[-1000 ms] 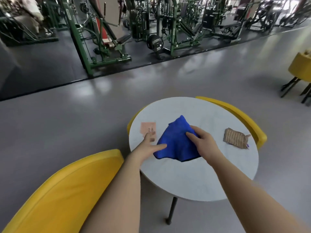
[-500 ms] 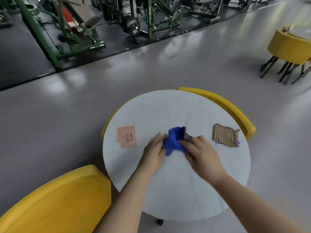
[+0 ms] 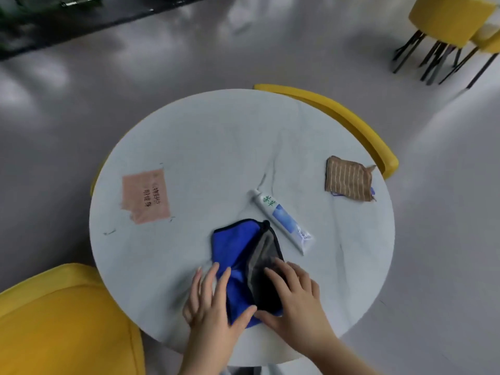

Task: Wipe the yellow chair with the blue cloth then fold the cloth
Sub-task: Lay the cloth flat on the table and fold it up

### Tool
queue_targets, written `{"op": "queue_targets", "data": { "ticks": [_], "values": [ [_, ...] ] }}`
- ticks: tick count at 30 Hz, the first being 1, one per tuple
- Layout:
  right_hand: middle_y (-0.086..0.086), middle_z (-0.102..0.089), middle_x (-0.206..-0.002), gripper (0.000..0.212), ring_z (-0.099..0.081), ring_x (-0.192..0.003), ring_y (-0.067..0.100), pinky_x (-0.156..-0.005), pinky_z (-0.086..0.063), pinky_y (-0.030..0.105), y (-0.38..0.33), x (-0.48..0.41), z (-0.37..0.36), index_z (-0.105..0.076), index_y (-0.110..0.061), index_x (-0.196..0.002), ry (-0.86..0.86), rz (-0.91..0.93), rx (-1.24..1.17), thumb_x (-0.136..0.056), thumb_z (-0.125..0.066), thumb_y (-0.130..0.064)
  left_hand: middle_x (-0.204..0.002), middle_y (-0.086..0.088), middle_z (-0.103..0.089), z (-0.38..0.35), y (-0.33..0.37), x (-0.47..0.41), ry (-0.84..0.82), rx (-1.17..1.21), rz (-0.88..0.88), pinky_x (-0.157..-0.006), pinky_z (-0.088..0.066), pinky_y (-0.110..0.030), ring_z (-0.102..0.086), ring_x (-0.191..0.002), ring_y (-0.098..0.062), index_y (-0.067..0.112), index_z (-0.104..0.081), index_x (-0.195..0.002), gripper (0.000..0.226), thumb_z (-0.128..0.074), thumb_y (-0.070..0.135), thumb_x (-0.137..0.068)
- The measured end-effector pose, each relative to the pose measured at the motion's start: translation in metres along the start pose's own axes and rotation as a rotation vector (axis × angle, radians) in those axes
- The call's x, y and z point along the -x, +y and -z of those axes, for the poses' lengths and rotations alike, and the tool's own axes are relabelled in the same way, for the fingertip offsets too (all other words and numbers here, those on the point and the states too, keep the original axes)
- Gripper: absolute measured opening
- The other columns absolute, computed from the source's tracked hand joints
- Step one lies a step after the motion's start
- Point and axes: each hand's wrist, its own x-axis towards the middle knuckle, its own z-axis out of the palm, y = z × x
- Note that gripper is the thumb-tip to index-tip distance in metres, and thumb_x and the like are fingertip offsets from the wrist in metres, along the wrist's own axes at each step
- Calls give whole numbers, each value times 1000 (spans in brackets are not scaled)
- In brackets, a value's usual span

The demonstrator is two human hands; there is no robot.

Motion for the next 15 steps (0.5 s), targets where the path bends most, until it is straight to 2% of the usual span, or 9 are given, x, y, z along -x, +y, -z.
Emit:
{"op": "queue_targets", "data": {
  "ticks": [2, 4, 5, 7, 9, 11, 12, 13, 15],
  "values": [
    [-7, -50, -138, 53, -38, -127, 20, -89, -45, 40, -3, -13, -4, -60, -28, -115, -38, 19, 1, -73, -58, -61, -141, 2, -50, -6, -1, -17, -99, -79, -63, -87, -47, -52, -38, -133, -26, 30, -53, -128, 78, -84, 50, -60],
    [-9, -55, -131, 26, -41, -124, 20, -85, -48, 42, -4, -15, -2, -62, -27, -101, 25, 58, -19, -83, -52, -42, -137, 2, -55, -6, -3, -27, -134, -80, -119, -84, -48, -52, -36, -134, -25, 32, -63, -110, 57, -90, 38, -60],
    [-10, -56, -130, 19, -43, -123, 20, -83, -48, 41, -5, -13, 2, -62, -25, -95, 58, 84, -26, -84, -50, -34, -134, 3, -57, -3, -3, -29, -119, -53, -142, -83, -47, -49, -36, -135, -24, 33, -65, -101, 43, -87, 34, -65],
    [-13, -52, -133, 15, -43, -125, 20, -83, -46, 39, -4, -7, 11, -60, -24, -93, 109, 108, -68, -82, -51, -28, -130, 7, -58, 5, -6, -28, -68, 17, -207, -85, -45, -42, -36, -136, -22, 35, -59, -95, 18, -67, 31, -79],
    [-14, -40, -145, 38, -36, -131, 17, -89, -40, 36, -4, 0, 19, -56, -30, -116, 76, 64, -135, -78, -57, -34, -126, 11, -59, 13, -8, -22, -32, 84, -295, -91, -42, -35, -38, -137, -19, 35, -55, -97, 12, -53, 31, -86],
    [-8, -22, -157, 78, -24, -141, 17, -98, -31, 35, -6, 6, 27, -34, -37, -142, -16, 59, -121, -70, -63, -44, -123, 14, -61, 22, -5, -13, -32, 140, -378, -93, -39, -31, -41, -136, -16, 35, -55, -98, 14, -53, 28, -86],
    [-5, -15, -160, 89, -18, -144, 19, -100, -28, 36, -7, 7, 30, -26, -39, -147, -45, 70, -102, -67, -64, -46, -122, 15, -62, 26, -3, -9, -19, 166, -411, -93, -39, -29, -43, -135, -13, 35, -56, -100, 17, -54, 26, -86],
    [-3, -12, -160, 92, -14, -145, 21, -101, -26, 37, -8, 8, 33, -25, -40, -147, -60, 82, -81, -65, -64, -46, -121, 16, -62, 28, -2, -5, -15, 206, -426, -93, -40, -27, -45, -133, -11, 35, -57, -102, 20, -55, 23, -86],
    [-1, -16, -160, 83, -16, -145, 25, -98, -29, 39, -10, 11, 39, -38, -41, -139, -47, 85, -36, -61, -67, -39, -121, 20, -61, 33, -1, 6, -25, 273, -458, -94, -42, -28, -47, -132, -7, 36, -58, -106, 25, -56, 20, -86]
  ]
}}
